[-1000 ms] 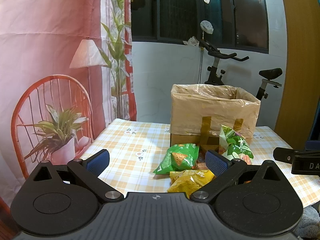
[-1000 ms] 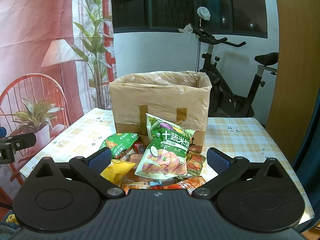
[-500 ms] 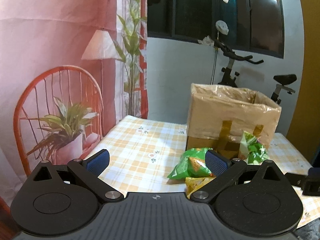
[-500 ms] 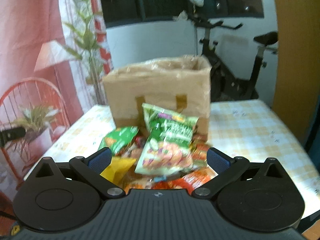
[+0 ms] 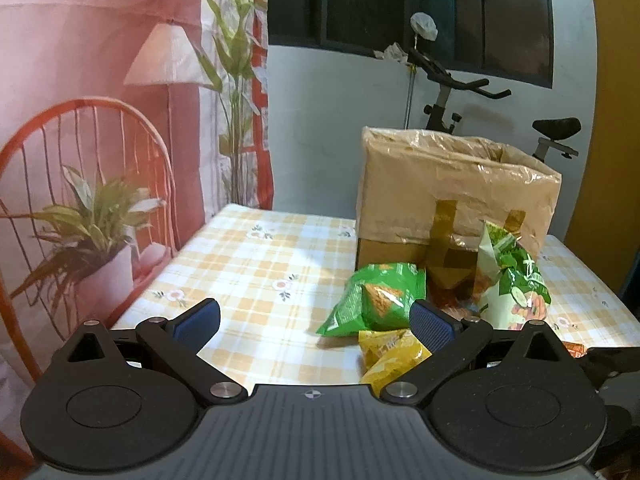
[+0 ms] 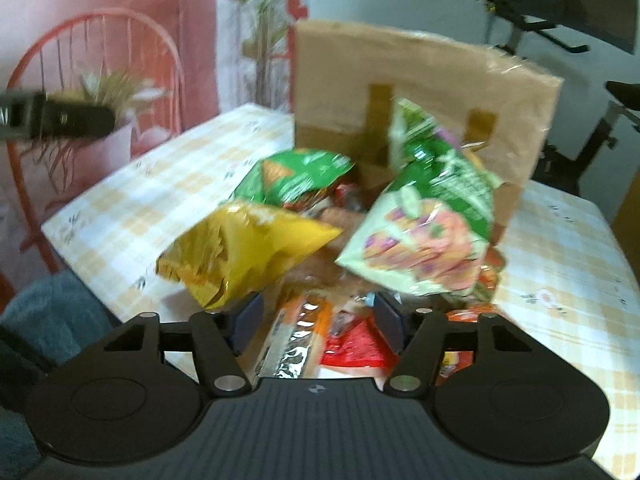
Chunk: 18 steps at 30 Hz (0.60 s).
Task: Organize snacks
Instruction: 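Grasp the yellow chip bag with the left tool while the right tool grasps a wrapped biscuit bar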
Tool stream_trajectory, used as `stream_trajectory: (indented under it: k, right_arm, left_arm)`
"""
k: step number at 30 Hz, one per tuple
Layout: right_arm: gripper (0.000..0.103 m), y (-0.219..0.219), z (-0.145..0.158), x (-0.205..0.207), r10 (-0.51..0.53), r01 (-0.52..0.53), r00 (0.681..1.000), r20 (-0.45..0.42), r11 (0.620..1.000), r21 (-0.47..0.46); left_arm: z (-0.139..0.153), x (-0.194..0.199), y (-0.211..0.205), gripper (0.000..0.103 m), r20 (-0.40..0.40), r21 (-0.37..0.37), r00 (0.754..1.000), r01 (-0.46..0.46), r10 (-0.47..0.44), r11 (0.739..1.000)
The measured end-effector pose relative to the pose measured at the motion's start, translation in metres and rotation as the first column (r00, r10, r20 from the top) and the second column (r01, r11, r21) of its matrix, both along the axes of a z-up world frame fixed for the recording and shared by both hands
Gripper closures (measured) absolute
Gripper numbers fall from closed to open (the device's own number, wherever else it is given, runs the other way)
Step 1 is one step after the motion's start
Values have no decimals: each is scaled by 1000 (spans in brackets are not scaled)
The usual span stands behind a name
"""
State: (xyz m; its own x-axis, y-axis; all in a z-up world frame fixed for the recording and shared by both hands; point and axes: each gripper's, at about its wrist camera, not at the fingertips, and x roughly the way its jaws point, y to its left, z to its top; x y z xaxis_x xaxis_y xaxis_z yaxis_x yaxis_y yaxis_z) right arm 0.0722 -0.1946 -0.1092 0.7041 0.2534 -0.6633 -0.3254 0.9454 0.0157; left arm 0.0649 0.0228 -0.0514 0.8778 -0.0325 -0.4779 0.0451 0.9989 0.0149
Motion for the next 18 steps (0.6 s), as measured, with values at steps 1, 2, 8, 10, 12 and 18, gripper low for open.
stream_trajectory:
  k: [1, 2, 8, 10, 12, 18]
  right_arm:
    - [39, 2, -4, 3, 8, -8, 1000, -11, 1000, -2]
    - [39, 3, -8, 6, 16, -16, 1000, -24, 1000, 0]
    - [47, 7, -31, 23, 32, -32, 995, -92, 999, 7]
    - [48, 8, -37, 25, 42, -41, 993, -110, 999, 12]
    - [49, 9, -41, 25, 54, -53, 991, -118, 998, 14]
    - [52, 3, -48, 28, 44, -37, 989, -144, 998, 52]
  left_arm:
    - [-2, 2, 0, 1, -9, -5, 1000, 3, -3, 1000]
    - [-5, 5, 0, 1, -19, -12, 1000, 6, -6, 1000]
    - [-18, 17, 0, 7, -69, -40, 997, 27, -30, 999]
    - [-20, 19, -1, 7, -78, -46, 996, 31, -35, 998]
    - [-22, 19, -2, 7, -85, -54, 996, 36, -41, 998]
    - [-30, 24, -5, 7, -115, -79, 992, 52, -61, 995]
